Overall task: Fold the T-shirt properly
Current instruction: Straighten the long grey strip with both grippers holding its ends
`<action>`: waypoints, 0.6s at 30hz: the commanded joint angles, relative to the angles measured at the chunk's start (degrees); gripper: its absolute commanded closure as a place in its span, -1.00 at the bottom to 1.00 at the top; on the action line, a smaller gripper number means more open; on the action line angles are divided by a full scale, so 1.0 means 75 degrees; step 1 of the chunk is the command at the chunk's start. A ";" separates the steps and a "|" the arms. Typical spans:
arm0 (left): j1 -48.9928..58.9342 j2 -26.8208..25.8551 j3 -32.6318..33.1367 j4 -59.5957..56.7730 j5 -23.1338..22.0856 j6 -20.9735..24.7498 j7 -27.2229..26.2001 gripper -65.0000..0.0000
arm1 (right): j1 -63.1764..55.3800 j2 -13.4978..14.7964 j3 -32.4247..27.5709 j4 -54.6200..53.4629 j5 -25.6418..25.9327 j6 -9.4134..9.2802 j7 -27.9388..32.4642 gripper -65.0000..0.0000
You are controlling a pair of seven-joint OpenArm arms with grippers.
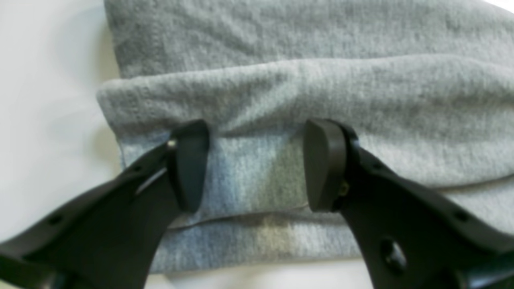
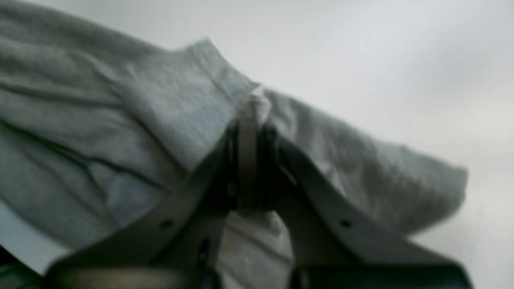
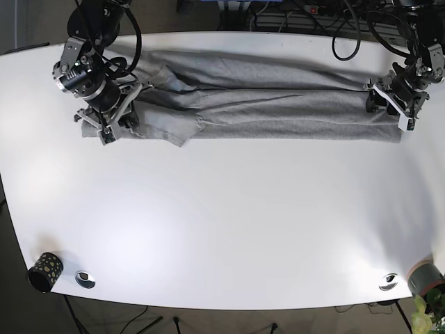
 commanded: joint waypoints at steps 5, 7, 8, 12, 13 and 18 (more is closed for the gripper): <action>-0.0006 -0.0115 -0.0018 0.0039 0.0042 0.0025 0.0099 -0.06 | -0.0228 0.0071 0.0484 0.0116 0.0084 -0.0013 0.0185 1.00; -0.0006 -0.0115 -0.0018 0.0039 0.0042 0.0025 0.0099 -0.06 | -0.0240 0.0071 0.0730 -0.0036 0.0084 -0.0013 0.0173 1.00; -0.0006 -0.0115 -0.0018 0.0039 0.0042 0.0025 0.0099 -0.06 | -0.0240 0.0071 0.0788 -0.0118 0.0084 -0.0013 0.0173 1.00; -0.0006 -0.0115 -0.0030 0.0039 0.0042 0.0025 0.0099 -0.06 | -0.0240 0.0083 0.1187 -0.0517 0.0037 -0.0013 0.0161 0.78; -0.0006 -0.0115 -0.0030 0.0039 0.0042 0.0025 0.0099 -0.06 | -0.0275 0.0083 0.1304 -0.0599 0.0037 -0.0013 0.0161 0.64; -0.0018 -0.0115 -0.0053 0.0098 0.0019 0.0025 0.0099 -0.06 | -0.0509 0.0095 0.1538 -0.0575 0.0084 -0.0013 0.0161 0.01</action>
